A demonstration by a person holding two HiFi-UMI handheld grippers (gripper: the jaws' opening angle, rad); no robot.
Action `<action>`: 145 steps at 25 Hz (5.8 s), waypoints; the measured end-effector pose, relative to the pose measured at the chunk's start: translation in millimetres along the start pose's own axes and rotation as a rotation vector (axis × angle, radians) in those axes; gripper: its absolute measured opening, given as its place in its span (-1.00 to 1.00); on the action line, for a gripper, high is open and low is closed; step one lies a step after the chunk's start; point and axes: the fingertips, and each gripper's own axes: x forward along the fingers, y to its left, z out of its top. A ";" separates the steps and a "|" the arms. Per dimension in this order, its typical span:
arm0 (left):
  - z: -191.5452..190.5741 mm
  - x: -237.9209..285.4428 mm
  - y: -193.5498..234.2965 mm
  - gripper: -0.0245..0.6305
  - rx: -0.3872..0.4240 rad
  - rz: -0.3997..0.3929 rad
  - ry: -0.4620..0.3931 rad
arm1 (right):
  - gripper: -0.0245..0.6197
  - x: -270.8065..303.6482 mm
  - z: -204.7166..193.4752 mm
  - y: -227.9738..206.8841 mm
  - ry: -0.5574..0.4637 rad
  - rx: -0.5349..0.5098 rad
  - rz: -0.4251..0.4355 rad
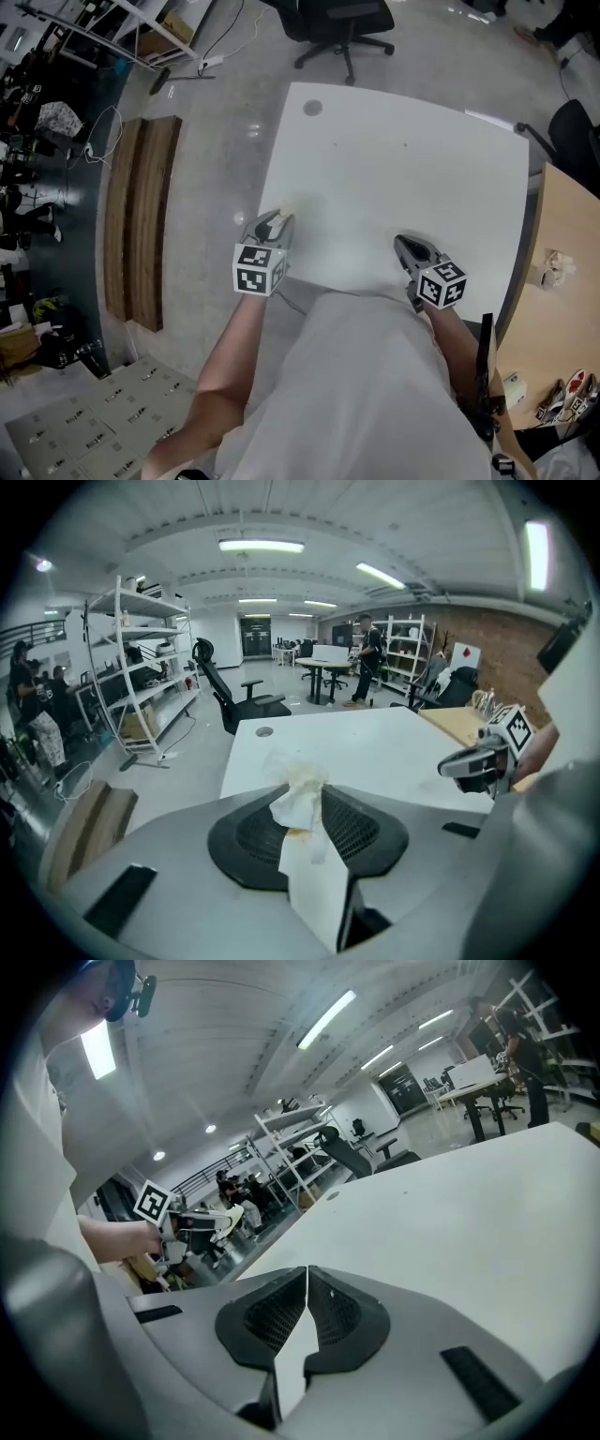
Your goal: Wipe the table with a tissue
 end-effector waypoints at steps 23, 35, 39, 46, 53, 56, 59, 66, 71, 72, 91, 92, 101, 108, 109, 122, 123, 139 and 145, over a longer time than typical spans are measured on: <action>41.9 214.0 17.1 -0.61 -0.079 -0.152 0.206 | -0.87 -59.9 -9.7 -63.8 -0.084 0.163 -0.170; 42.8 260.0 32.8 -0.61 0.104 -0.048 0.346 | -0.87 -62.5 -12.8 -82.0 -0.089 0.206 -0.206; 40.7 259.8 28.2 -0.62 0.222 -0.034 0.387 | -0.87 -62.4 -14.3 -84.5 -0.089 0.211 -0.205; 51.1 261.0 6.4 -0.63 0.322 -0.056 0.375 | -0.87 -59.6 -15.2 -84.6 -0.092 0.213 -0.192; 46.5 258.4 -18.3 -0.63 0.337 -0.109 0.376 | -0.87 -59.4 -13.8 -83.6 -0.100 0.210 -0.190; 43.1 255.9 -34.9 -0.63 0.332 -0.151 0.379 | -0.87 -61.1 -14.4 -83.5 -0.101 0.208 -0.191; 34.6 251.9 -57.4 -0.63 0.270 -0.237 0.387 | -0.87 -64.3 -15.5 -83.7 -0.106 0.207 -0.193; 29.9 222.3 -156.7 -0.62 0.148 -0.444 0.263 | -0.87 -72.7 -12.3 -83.2 -0.115 0.197 -0.198; 38.4 208.2 -196.7 -0.62 0.077 -0.483 0.203 | -0.87 -75.9 -10.9 -83.0 -0.119 0.191 -0.191; 39.5 207.3 -199.3 -0.62 0.080 -0.483 0.196 | -0.87 -76.3 -11.2 -82.3 -0.121 0.191 -0.187; 52.9 238.2 -47.6 -0.62 0.082 -0.080 0.236 | -0.87 -120.4 -20.7 -113.3 -0.160 0.245 -0.229; 47.2 239.1 -38.7 -0.62 0.104 -0.061 0.256 | -0.87 -120.8 -22.2 -113.8 -0.157 0.247 -0.228; 38.1 261.6 -57.3 -0.62 0.196 -0.079 0.347 | -0.87 -120.3 -22.5 -115.0 -0.143 0.237 -0.224; 30.1 250.1 -129.2 -0.62 0.278 -0.206 0.336 | -0.87 -108.3 -23.4 -111.6 -0.132 0.232 -0.194; 26.7 247.2 -143.1 -0.62 0.293 -0.237 0.338 | -0.87 -106.1 -23.6 -109.7 -0.129 0.231 -0.189; 80.2 282.1 -130.5 -0.61 0.116 -0.265 0.216 | -0.87 -111.6 -14.9 -116.5 -0.140 0.236 -0.210; 85.5 289.6 -127.9 -0.61 0.115 -0.262 0.224 | -0.87 -113.3 -15.7 -117.0 -0.142 0.240 -0.213; 110.5 323.3 -137.6 -0.62 0.461 -0.169 0.331 | -0.87 -126.3 -27.6 -125.3 -0.165 0.283 -0.243; 108.9 320.0 -140.5 -0.62 0.531 -0.217 0.376 | -0.87 -122.5 -24.6 -122.7 -0.167 0.286 -0.242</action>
